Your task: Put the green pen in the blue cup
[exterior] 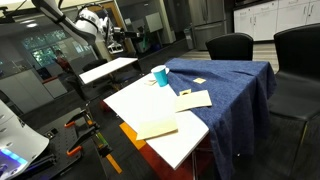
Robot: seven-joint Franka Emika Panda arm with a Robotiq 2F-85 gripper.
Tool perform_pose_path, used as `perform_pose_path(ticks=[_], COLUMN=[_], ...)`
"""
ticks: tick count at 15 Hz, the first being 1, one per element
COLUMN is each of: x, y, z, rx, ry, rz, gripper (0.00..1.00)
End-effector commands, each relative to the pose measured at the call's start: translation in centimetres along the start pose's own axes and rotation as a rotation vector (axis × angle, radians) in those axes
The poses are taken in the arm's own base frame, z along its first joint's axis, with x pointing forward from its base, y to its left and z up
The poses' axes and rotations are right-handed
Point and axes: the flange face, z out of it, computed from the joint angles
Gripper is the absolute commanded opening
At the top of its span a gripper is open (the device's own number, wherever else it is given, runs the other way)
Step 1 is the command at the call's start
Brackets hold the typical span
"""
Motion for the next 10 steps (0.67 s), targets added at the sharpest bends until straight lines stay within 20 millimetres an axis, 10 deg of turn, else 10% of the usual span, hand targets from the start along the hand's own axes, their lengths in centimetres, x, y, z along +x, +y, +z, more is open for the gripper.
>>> perform_pose_path(ticks=[1, 10], x=[-0.8, -4.4], y=[0.4, 0.8], z=[0.6, 2.3], rx=[0.003, -0.029], ry=[0.044, 0.073], rz=[0.088, 0.108], gripper=[0.05, 0.05])
